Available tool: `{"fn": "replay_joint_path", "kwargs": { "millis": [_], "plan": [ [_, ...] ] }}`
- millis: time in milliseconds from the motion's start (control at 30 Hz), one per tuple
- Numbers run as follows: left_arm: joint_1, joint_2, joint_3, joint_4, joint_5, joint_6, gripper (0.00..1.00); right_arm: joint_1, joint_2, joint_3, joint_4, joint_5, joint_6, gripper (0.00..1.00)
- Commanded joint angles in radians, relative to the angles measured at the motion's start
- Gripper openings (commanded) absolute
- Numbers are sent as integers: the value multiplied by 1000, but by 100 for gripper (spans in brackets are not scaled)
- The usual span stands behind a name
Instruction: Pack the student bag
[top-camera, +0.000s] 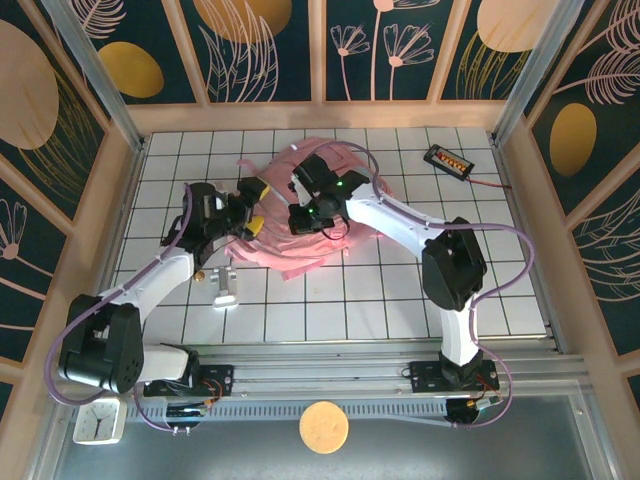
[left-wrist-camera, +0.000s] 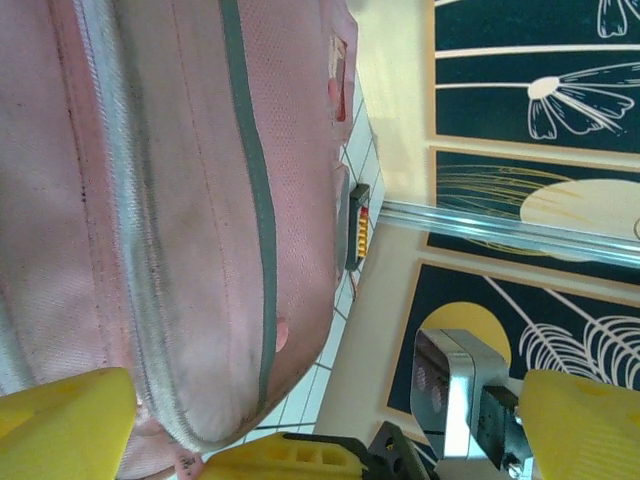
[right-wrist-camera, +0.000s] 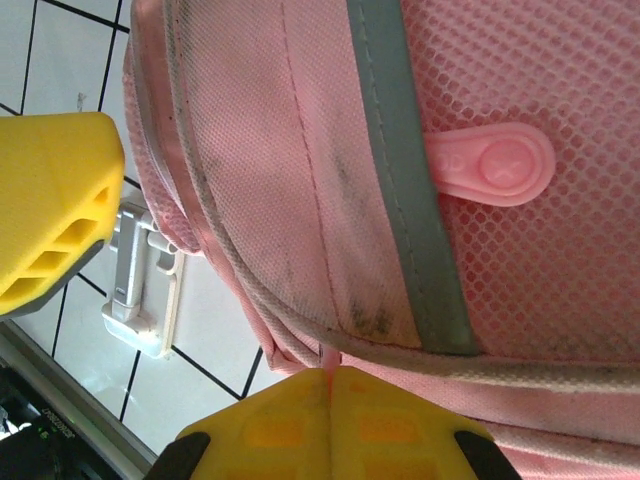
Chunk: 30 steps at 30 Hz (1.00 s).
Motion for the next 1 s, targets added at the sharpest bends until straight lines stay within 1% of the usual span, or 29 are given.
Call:
{"fn": "replay_joint_path", "kwargs": {
  "millis": [0,133,200,233,333,467,533,567,667,833,967],
  "plan": [
    [-21,42,18,37,-44,-98,91,-18,-14,-34,66,-54,-29,0],
    [-46,118,47,56,-31,-97,78,-29,-17,-37,59,-56,-41,0],
    [-52,153,73,57,-28,-86,73,-32,-30,-54,72,-60,-43,0],
    [-56,171,85,51,-30,-78,71,-33,-33,-60,74,-63,-47,0],
    [-72,195,98,49,-34,-75,70,-37,-31,-58,57,-66,-56,0],
    [-77,189,84,38,-31,-74,71,-40,-45,-68,66,-66,-56,0],
    [-77,159,69,9,-33,-63,78,-44,-44,-60,60,-67,-58,0],
    [-77,142,60,-14,-36,-53,83,-45,-45,-57,58,-67,-59,0],
    [-77,117,50,-81,-40,-4,88,-50,-45,-54,61,-65,-60,0],
    [-76,164,63,-73,-26,16,88,-49,-45,-51,62,-66,-52,0],
    [-77,220,112,-78,-12,41,84,-44,-43,-45,61,-65,-42,0]
  ]
}}
